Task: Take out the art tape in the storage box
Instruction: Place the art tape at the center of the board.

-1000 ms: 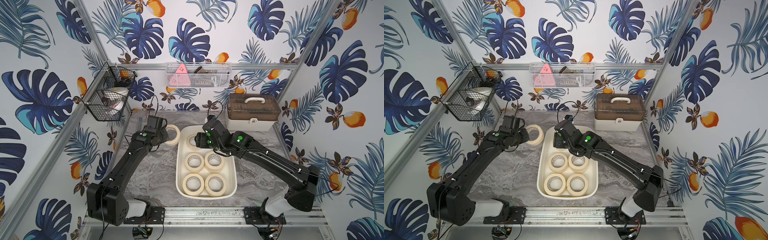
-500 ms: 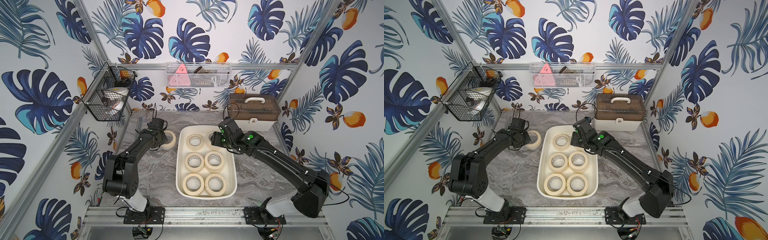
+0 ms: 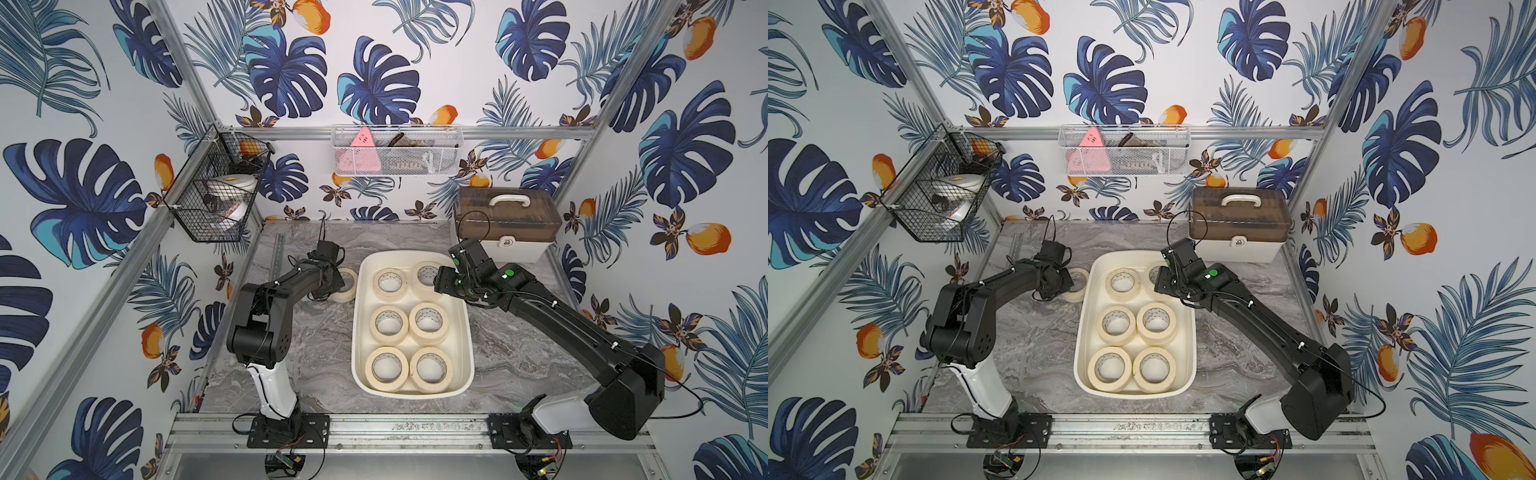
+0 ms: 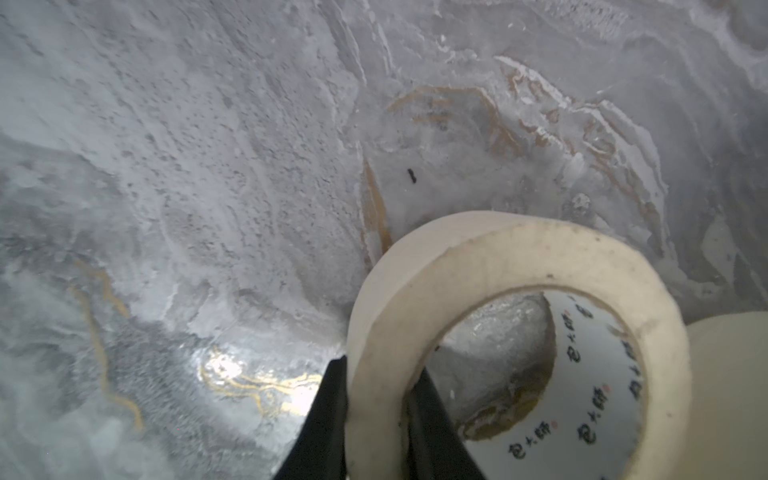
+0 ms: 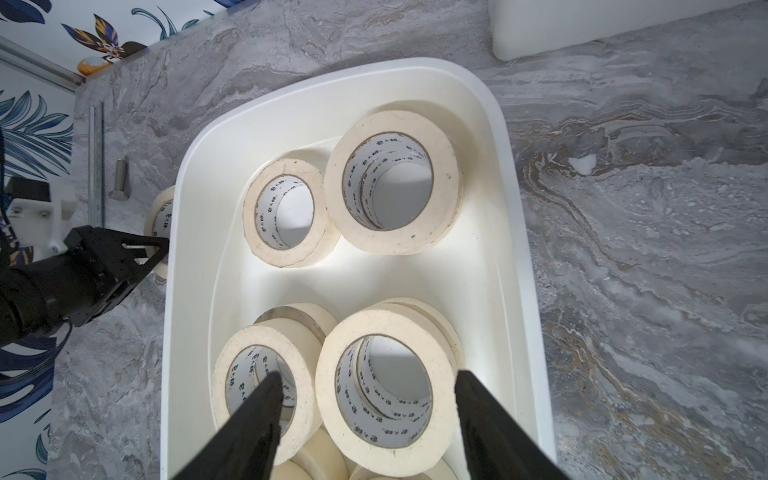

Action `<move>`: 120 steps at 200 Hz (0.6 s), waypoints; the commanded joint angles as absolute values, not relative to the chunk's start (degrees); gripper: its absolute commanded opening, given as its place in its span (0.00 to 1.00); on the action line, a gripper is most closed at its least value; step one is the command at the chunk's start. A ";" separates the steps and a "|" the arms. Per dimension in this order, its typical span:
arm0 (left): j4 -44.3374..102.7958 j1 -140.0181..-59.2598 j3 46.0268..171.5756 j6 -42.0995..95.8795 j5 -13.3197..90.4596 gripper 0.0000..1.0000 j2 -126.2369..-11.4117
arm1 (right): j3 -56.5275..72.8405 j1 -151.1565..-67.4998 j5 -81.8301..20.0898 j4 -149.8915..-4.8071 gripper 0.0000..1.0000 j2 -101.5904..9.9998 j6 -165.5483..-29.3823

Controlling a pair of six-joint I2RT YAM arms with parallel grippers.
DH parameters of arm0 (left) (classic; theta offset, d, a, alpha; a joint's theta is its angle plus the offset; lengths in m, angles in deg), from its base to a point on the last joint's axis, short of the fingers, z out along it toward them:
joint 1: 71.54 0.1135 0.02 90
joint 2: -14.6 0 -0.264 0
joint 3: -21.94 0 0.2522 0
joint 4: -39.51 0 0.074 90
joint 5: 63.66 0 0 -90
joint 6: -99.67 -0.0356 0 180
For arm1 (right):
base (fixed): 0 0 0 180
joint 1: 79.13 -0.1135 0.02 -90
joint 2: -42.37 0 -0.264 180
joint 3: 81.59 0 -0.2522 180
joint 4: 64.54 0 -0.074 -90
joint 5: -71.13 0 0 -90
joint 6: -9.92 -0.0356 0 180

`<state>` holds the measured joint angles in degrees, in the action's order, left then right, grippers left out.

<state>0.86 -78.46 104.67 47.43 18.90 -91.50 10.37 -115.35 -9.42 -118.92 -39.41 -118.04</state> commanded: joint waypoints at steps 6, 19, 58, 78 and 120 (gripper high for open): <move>3.05 -78.83 105.48 48.28 18.91 0.00 -92.17 | 10.60 -114.87 -10.95 -118.11 0.68 -39.36 -117.41; 2.83 -78.83 105.74 48.36 19.20 0.06 -92.52 | 10.63 -114.69 -11.29 -118.20 0.68 -39.59 -117.33; 1.10 -78.83 106.78 47.85 19.07 0.33 -92.14 | 10.85 -113.84 -12.23 -118.39 0.69 -39.72 -117.20; -0.06 -78.97 107.28 47.01 18.09 0.46 -90.62 | 11.16 -113.33 -13.12 -118.12 0.69 -39.54 -117.33; -4.44 -79.25 108.63 45.89 16.20 0.63 -86.15 | 11.69 -112.35 -15.01 -117.23 0.70 -39.98 -117.90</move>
<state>-1.06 -79.14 107.68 47.19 18.18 -88.53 11.52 -112.60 -13.64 -118.88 -39.71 -117.79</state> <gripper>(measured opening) 0.599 0.699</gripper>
